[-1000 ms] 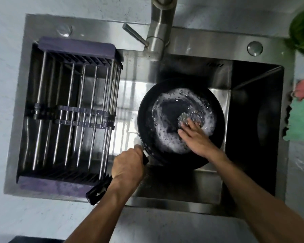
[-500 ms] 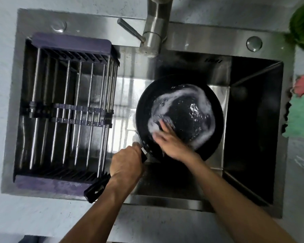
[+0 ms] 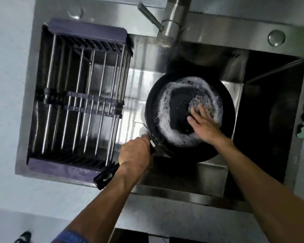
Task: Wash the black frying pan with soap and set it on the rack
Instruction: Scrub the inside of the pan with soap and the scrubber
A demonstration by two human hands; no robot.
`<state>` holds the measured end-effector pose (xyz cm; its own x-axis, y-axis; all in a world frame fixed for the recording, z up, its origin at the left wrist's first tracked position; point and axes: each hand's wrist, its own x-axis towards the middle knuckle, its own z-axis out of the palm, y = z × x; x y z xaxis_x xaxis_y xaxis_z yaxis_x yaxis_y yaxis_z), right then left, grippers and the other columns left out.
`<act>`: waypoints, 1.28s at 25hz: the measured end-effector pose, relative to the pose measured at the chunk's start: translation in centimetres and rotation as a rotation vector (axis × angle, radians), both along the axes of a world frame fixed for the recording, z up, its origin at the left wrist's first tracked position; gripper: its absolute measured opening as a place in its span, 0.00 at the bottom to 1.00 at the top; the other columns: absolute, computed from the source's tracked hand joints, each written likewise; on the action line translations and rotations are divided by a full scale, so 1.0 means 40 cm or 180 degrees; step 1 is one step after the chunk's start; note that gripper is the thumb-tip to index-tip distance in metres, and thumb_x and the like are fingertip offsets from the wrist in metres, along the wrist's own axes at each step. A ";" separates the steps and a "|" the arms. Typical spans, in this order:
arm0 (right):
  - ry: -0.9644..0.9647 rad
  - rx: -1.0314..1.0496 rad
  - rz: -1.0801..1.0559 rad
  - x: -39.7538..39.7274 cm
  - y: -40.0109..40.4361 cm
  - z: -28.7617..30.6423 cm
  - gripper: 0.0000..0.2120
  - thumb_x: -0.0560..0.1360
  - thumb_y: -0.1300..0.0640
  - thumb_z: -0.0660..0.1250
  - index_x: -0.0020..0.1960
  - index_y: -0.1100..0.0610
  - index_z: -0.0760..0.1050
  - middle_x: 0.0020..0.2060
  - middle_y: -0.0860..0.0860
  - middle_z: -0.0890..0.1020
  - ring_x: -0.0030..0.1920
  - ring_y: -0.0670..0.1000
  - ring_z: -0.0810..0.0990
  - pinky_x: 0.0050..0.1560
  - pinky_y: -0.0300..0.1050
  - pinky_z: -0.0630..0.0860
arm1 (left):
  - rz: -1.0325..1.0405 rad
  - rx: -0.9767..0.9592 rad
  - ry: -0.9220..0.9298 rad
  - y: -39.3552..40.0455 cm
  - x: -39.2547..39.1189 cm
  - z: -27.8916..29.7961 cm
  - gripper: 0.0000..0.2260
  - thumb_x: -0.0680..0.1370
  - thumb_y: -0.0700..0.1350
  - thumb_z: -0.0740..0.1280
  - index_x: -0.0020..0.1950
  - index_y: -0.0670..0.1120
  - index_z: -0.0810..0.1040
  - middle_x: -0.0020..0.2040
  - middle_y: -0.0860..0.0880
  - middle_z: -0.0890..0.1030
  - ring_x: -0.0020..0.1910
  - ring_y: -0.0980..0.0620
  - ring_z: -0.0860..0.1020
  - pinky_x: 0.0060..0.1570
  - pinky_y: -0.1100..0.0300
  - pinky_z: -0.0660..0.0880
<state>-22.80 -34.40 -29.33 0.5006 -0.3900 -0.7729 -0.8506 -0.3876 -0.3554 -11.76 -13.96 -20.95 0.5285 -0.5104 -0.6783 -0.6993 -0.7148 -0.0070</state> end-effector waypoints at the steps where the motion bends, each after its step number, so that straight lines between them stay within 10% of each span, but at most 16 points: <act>1: 0.0156 0.0094 0.0031 -0.048 0.048 0.017 0.27 0.83 0.38 0.49 0.80 0.43 0.51 0.80 0.46 0.38 0.80 0.51 0.37 0.78 0.53 0.39 | -0.0029 -0.0023 -0.0028 -0.003 0.000 0.001 0.12 0.78 0.44 0.65 0.60 0.46 0.70 0.50 0.47 0.81 0.47 0.46 0.81 0.37 0.55 0.71; 4: -0.0705 0.1101 -0.0097 0.053 0.165 0.038 0.25 0.84 0.43 0.50 0.80 0.44 0.55 0.80 0.43 0.39 0.79 0.48 0.36 0.74 0.45 0.35 | -0.0119 0.0026 -0.0021 0.002 -0.005 -0.007 0.12 0.79 0.44 0.64 0.61 0.46 0.69 0.50 0.47 0.81 0.48 0.46 0.82 0.40 0.55 0.74; 9: -0.0045 0.0102 -0.0093 -0.023 0.035 0.005 0.26 0.83 0.39 0.48 0.80 0.42 0.53 0.79 0.40 0.39 0.80 0.48 0.37 0.78 0.53 0.39 | -0.0004 -0.0059 0.0029 0.000 -0.001 -0.010 0.12 0.78 0.44 0.65 0.61 0.46 0.71 0.50 0.47 0.81 0.49 0.46 0.81 0.42 0.54 0.76; 13: -0.1241 0.1375 -0.0335 0.108 0.157 0.010 0.23 0.85 0.43 0.50 0.79 0.45 0.58 0.79 0.37 0.43 0.78 0.41 0.42 0.78 0.47 0.42 | -0.0087 -0.0100 0.0046 -0.002 -0.001 -0.008 0.11 0.79 0.44 0.64 0.61 0.46 0.70 0.52 0.47 0.81 0.51 0.46 0.81 0.44 0.54 0.75; 18: -0.0227 0.0151 -0.0171 0.013 0.085 0.007 0.26 0.84 0.39 0.47 0.80 0.40 0.48 0.79 0.39 0.37 0.79 0.46 0.36 0.78 0.55 0.39 | 0.0004 -0.0108 0.0028 0.003 -0.001 -0.006 0.10 0.79 0.45 0.65 0.59 0.46 0.72 0.50 0.48 0.81 0.48 0.47 0.81 0.39 0.57 0.72; 21: -0.1342 0.1031 -0.0241 0.111 0.152 -0.002 0.24 0.84 0.42 0.50 0.80 0.42 0.53 0.79 0.39 0.40 0.79 0.44 0.38 0.79 0.53 0.40 | -0.0056 -0.0097 0.0033 -0.004 -0.005 -0.007 0.10 0.79 0.46 0.64 0.59 0.47 0.71 0.50 0.48 0.81 0.48 0.48 0.81 0.38 0.58 0.69; 25: -0.0562 -0.0288 -0.0288 0.089 -0.004 -0.047 0.28 0.84 0.41 0.47 0.81 0.48 0.51 0.81 0.49 0.42 0.80 0.52 0.39 0.79 0.51 0.38 | 0.0001 -0.0069 0.0081 -0.002 -0.002 0.001 0.11 0.78 0.46 0.65 0.59 0.46 0.71 0.50 0.48 0.81 0.48 0.48 0.81 0.38 0.58 0.70; 29: -0.1459 0.0870 -0.0416 0.120 0.151 0.001 0.25 0.85 0.44 0.49 0.81 0.45 0.51 0.80 0.42 0.42 0.80 0.46 0.40 0.79 0.49 0.41 | 0.0004 -0.0116 0.0064 -0.003 -0.003 0.004 0.11 0.78 0.46 0.64 0.60 0.47 0.69 0.50 0.48 0.81 0.49 0.47 0.81 0.38 0.57 0.68; 32: -0.0979 -0.0454 0.0059 0.166 -0.024 -0.045 0.28 0.85 0.43 0.48 0.81 0.45 0.44 0.80 0.46 0.38 0.78 0.48 0.33 0.79 0.56 0.40 | 0.0127 -0.0139 0.0123 -0.006 -0.002 -0.006 0.11 0.78 0.47 0.65 0.59 0.47 0.70 0.50 0.48 0.81 0.48 0.47 0.81 0.38 0.58 0.68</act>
